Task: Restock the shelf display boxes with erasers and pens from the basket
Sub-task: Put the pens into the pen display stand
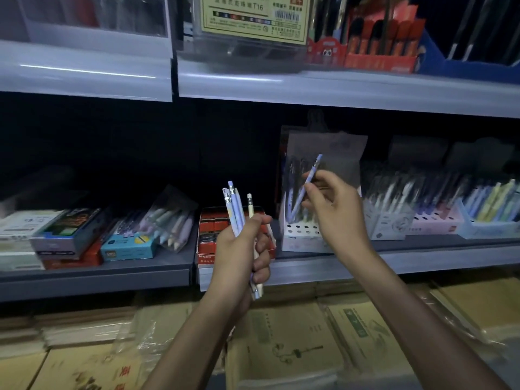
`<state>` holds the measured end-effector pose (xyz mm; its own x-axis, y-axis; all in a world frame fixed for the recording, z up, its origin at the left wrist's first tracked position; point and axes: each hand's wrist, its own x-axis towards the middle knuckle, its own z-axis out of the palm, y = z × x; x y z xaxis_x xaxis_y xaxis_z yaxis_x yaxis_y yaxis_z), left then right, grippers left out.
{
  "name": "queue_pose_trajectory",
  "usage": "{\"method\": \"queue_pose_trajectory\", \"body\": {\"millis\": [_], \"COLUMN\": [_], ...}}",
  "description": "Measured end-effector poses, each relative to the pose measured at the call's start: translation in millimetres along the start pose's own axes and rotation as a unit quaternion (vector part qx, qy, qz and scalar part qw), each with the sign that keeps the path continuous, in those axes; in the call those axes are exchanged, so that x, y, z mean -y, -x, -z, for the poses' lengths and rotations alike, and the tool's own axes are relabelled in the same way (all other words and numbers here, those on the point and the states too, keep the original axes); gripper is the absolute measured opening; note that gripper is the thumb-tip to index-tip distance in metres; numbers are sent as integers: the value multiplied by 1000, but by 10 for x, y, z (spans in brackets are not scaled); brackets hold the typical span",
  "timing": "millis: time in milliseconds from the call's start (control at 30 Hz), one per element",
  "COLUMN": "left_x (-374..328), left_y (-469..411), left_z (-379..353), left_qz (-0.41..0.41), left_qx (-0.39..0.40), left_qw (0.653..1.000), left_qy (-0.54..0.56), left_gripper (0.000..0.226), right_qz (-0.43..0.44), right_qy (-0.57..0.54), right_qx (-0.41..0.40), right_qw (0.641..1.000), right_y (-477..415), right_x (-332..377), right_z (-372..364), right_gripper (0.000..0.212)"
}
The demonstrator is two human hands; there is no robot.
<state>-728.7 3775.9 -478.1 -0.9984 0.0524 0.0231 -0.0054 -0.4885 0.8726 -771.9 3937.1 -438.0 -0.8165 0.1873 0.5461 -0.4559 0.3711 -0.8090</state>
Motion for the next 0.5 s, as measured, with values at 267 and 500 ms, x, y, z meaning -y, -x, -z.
{"method": "queue_pose_trajectory", "body": {"millis": [267,500], "left_x": [-8,19], "left_y": [-5,9], "left_z": [-11,-57], "left_qz": [6,6], "left_qx": [7,22], "left_qw": [1000,1000], "left_qy": [-4,-7], "left_gripper": [22,26], "right_qz": [31,21], "right_qy": [65,23], "right_qx": [8,3], "right_qw": [997,1000], "right_y": [-94,-115], "right_x": [1,-26], "right_z": [-18,-3], "right_gripper": [17,14]}}
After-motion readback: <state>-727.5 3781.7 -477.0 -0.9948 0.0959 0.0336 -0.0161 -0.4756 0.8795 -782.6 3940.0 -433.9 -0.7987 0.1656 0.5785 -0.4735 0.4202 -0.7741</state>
